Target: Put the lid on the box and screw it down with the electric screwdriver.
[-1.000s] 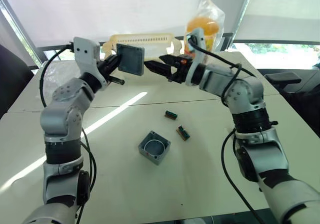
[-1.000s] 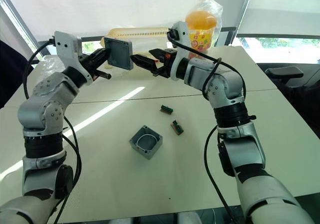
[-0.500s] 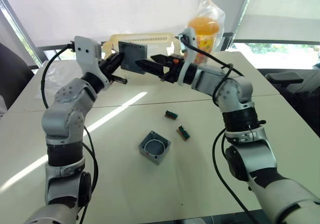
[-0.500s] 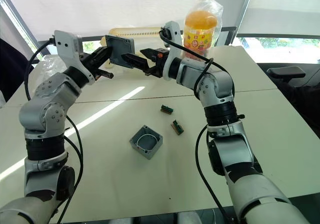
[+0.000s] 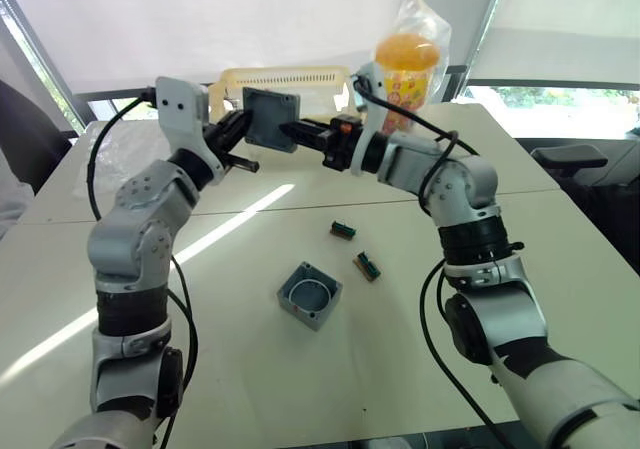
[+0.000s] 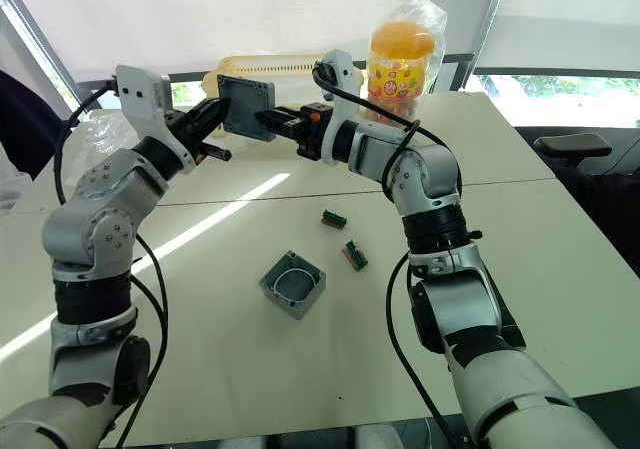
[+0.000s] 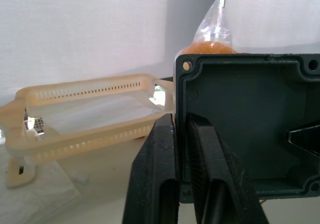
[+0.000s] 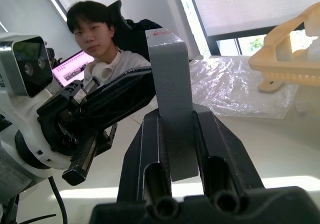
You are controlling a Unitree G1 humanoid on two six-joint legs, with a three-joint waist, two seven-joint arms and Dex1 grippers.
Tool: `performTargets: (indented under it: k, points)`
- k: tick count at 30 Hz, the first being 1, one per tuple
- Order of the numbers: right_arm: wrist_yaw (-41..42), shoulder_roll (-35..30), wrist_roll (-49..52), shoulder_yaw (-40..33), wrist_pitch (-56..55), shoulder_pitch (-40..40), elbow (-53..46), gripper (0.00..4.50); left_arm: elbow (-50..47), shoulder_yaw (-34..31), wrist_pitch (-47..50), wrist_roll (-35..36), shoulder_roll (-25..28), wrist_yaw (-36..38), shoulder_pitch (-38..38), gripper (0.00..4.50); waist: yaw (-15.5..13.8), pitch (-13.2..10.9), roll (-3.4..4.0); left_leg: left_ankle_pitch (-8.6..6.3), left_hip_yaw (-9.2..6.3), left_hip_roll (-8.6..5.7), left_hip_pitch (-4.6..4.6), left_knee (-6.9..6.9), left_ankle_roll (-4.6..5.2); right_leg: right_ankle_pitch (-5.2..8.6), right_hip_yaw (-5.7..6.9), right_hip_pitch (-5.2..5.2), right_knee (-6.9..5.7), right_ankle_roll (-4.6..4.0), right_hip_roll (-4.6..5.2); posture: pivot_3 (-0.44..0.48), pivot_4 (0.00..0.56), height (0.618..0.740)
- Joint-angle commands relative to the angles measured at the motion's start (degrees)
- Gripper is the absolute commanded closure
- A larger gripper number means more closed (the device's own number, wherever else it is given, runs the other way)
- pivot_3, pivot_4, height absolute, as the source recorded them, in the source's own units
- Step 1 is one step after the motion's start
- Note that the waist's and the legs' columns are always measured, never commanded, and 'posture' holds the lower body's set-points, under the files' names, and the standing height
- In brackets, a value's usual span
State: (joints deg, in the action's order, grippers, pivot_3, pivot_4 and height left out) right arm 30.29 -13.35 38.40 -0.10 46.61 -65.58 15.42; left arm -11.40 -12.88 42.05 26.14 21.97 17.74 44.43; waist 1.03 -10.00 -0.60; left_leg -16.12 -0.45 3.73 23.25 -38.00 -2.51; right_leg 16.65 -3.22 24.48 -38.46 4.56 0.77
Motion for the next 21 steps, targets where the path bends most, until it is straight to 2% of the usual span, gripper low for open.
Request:
performTargets:
  k: [1, 4, 7, 10, 12, 16, 21]
  points:
    - [1.12, -0.18, -0.19, -2.1, -1.81, -0.76, -3.98, 4.34, -0.79, -3.92, 1.98, 3.8, 1.5, 0.45, 0.73, 2.5, 0.01, 0.0, 0.0, 0.0, 0.0, 0.0, 0.0, 0.0, 0.0, 0.0, 0.0, 0.0, 0.0, 0.0, 0.0, 0.0, 0.15, 0.74]
    - [2.01, -1.16, -2.25, -1.5, -4.19, 0.1, -5.77, 4.34, 0.25, -8.3, 6.74, 10.01, 3.56, 2.75, 0.66, 1.01, 0.24, 0.0, 0.01, 0.0, 0.0, 0.0, 0.01, 0.0, 0.0, 0.0, 0.0, 0.01, 0.0, 0.0, 0.0, 0.0, 0.15, 0.74]
    - [2.82, -3.74, -7.83, -0.05, -10.67, 1.98, -8.4, 4.34, 2.11, -14.26, 13.46, 18.86, 7.35, 6.23, 0.01, 1.01, 0.26, -0.01, 0.01, 0.0, -0.04, 0.02, 0.01, 0.02, 0.0, 0.0, 0.03, 0.03, 0.0, 0.0, -0.04, 0.0, 0.15, 0.74]
    - [5.85, -7.73, -14.97, 3.05, -19.77, 5.5, -11.17, 4.34, 3.3, -16.73, 18.56, 24.65, 11.02, 8.92, -1.14, 1.01, 0.19, -0.01, 0.01, 0.0, -0.04, 0.01, 0.01, 0.02, 0.0, 0.0, 0.03, 0.03, 0.02, 0.0, -0.01, 0.0, 0.15, 0.74]
    - [8.68, -11.02, -21.51, 6.08, -30.16, 8.98, -13.0, 4.34, 3.56, -17.61, 21.72, 28.26, 12.9, 10.44, -2.46, 1.01, 0.01, -0.01, 0.01, 0.0, -0.04, -0.01, 0.03, 0.02, 0.0, 0.0, 0.04, 0.02, 0.05, 0.0, 0.01, 0.0, 0.15, 0.74]
    - [12.4, -16.48, -31.63, 10.48, -46.36, 15.76, -15.59, 4.34, 1.34, -14.56, 25.45, 30.86, 17.55, 15.58, -7.66, 1.01, 0.19, -0.01, 0.01, 0.0, -0.02, -0.02, 0.03, 0.02, -0.01, 0.0, 0.03, 0.01, 0.08, 0.01, 0.02, 0.0, 0.15, 0.74]
    - [10.29, -20.77, -44.61, 13.99, -63.12, 20.91, -16.44, 4.34, -0.21, -9.37, 24.19, 29.59, 22.01, 22.01, -12.73, 1.01, 0.5, -0.02, 0.03, 0.12, -0.04, 0.0, -0.04, 0.03, -0.22, -0.01, 0.02, 0.01, -0.03, -0.02, -0.01, 0.0, 0.15, 0.74]
